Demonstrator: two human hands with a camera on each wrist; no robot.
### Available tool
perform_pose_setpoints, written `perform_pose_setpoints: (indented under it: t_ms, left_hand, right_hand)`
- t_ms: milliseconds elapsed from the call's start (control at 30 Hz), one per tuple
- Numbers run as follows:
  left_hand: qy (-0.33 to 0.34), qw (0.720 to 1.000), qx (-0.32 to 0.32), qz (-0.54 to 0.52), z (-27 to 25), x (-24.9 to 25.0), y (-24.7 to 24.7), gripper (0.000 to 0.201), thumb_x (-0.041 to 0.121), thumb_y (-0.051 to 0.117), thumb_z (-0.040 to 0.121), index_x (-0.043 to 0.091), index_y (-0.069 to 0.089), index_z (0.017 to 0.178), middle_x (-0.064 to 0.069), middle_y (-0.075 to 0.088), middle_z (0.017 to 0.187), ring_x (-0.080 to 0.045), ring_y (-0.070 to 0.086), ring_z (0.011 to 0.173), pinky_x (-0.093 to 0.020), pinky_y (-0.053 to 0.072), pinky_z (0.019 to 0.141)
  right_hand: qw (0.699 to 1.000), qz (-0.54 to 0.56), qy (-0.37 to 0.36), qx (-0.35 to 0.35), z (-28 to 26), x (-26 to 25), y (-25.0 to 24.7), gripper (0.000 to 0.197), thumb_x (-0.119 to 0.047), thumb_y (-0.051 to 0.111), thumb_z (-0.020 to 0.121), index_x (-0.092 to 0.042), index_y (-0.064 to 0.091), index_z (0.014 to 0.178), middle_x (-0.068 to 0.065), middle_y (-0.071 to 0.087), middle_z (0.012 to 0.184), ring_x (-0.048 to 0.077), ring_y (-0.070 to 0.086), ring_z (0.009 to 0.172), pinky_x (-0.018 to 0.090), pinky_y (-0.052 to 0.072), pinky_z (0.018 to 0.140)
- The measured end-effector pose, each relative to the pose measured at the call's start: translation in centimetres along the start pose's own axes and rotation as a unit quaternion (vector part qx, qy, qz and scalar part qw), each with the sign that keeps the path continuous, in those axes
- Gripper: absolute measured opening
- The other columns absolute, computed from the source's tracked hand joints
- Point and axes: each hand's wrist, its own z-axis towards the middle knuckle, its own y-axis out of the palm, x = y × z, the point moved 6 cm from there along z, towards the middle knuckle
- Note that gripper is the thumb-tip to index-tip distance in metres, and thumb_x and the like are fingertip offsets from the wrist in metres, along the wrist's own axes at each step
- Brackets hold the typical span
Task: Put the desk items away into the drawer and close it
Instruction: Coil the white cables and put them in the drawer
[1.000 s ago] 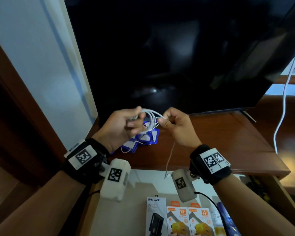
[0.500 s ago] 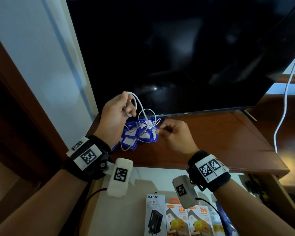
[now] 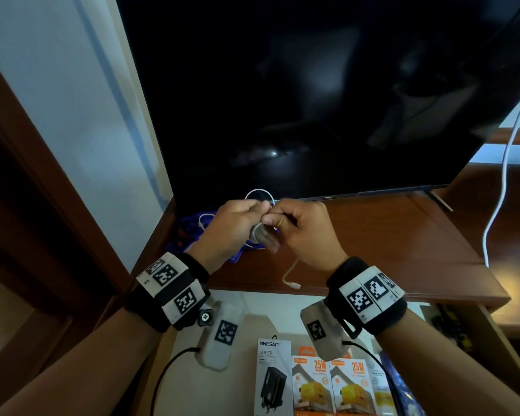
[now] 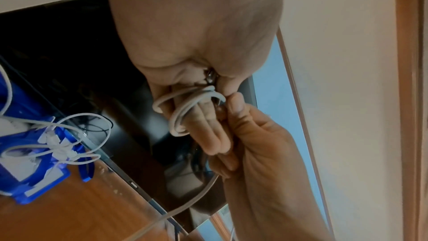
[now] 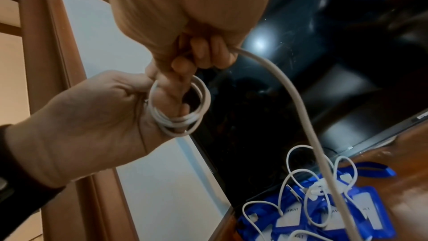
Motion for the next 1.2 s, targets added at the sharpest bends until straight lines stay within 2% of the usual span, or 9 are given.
perform_pose_setpoints:
  t_ms: [133,267,400,567,800,867,1000,1133,1200]
  left_hand:
    - [-0.036,0.998,-0.048,-0.029,-0.4,0.4,0.5,0.037,0.020,0.038,0.101,-0.006,0.056,0.080,-0.011,0.056,0.045,-0.023,0.048,0.037,-0.026,0.043,0.044]
    - [-0.066,0.994,-0.074,-0.053,-0.5,0.0,0.0,0.038,0.020,0.039,0.099,-0.007,0.058,0.079,-0.004,0.039,0.038,-0.019,0.037,0.034,-0.028,0.037,0.049]
    - [-0.104,0.987,-0.094,-0.079,-1.1,-0.2,-0.4,0.039,0.022,0.038,0.099,-0.001,0.058,0.074,0.000,0.029,0.040,-0.015,0.032,0.033,-0.026,0.039,0.052]
    - [-0.105,0.967,-0.003,-0.231,-1.4,-0.3,-3.1,0.034,0.023,0.035,0.101,0.007,0.049,0.074,0.006,0.023,0.042,-0.013,0.027,0.036,-0.031,0.043,0.074]
    - [-0.066,0.947,0.097,-0.299,-1.2,-0.2,-4.4,0.027,0.021,0.040,0.099,0.009,0.051,0.078,0.005,0.027,0.043,-0.013,0.034,0.041,-0.029,0.045,0.086]
    - [-0.051,0.952,0.120,-0.275,-1.1,-0.3,-4.4,0.026,0.020,0.040,0.100,0.009,0.052,0.079,0.004,0.031,0.044,-0.013,0.039,0.043,-0.031,0.045,0.087]
    - [-0.007,0.977,0.133,-0.167,-0.3,-0.2,-3.9,0.028,0.019,0.037,0.102,0.007,0.053,0.084,0.001,0.045,0.051,-0.015,0.054,0.051,-0.026,0.049,0.068]
    - [0.022,0.991,0.107,-0.076,0.4,-0.6,-2.8,0.029,0.021,0.037,0.102,0.007,0.055,0.086,-0.005,0.063,0.064,-0.017,0.063,0.066,-0.029,0.052,0.075]
    - [0.028,0.995,0.091,-0.033,0.4,-0.8,-2.0,0.027,0.021,0.041,0.101,0.005,0.057,0.086,-0.008,0.064,0.071,-0.016,0.060,0.069,-0.029,0.047,0.074]
  right_hand:
    - [0.999,0.024,0.002,0.042,-0.3,0.0,-0.5,0.010,-0.010,0.068,0.084,-0.006,0.068,0.075,0.000,0.063,0.064,0.006,0.057,0.059,0.008,0.041,0.057]
    - [0.998,0.049,0.003,0.048,-0.8,0.1,0.0,0.014,-0.018,0.070,0.084,-0.007,0.063,0.077,0.005,0.063,0.062,0.014,0.054,0.052,0.025,0.046,0.051]
    - [0.986,0.143,0.069,0.042,-1.2,2.0,0.2,0.022,-0.007,0.070,0.083,-0.009,0.048,0.079,0.005,0.047,0.057,0.009,0.040,0.050,0.017,0.036,0.051]
    - [0.969,0.205,0.132,0.035,-2.6,5.0,0.1,0.021,0.009,0.056,0.089,-0.007,0.053,0.075,-0.015,0.053,0.056,-0.003,0.045,0.051,0.007,0.036,0.052]
    - [0.957,0.156,0.243,0.018,-3.6,7.5,0.7,0.017,-0.005,0.062,0.089,-0.009,0.052,0.075,-0.008,0.052,0.061,-0.002,0.045,0.053,0.013,0.039,0.056]
    - [0.966,0.107,0.234,-0.022,-3.4,7.1,1.3,0.021,-0.006,0.064,0.088,-0.012,0.054,0.071,-0.002,0.054,0.064,0.002,0.047,0.056,0.017,0.041,0.059]
    - [0.981,0.017,0.161,-0.102,-2.8,5.0,2.3,0.024,-0.006,0.066,0.086,-0.018,0.059,0.067,-0.010,0.055,0.062,-0.001,0.050,0.056,0.011,0.039,0.059]
    - [0.983,-0.005,0.103,-0.155,-2.3,3.0,3.4,0.018,-0.009,0.068,0.086,-0.013,0.062,0.069,-0.011,0.055,0.061,0.002,0.052,0.057,0.011,0.038,0.058]
    - [0.990,0.004,0.076,-0.121,-1.9,2.1,3.2,0.017,-0.007,0.069,0.084,-0.011,0.065,0.069,-0.016,0.055,0.061,-0.001,0.054,0.057,0.008,0.038,0.058]
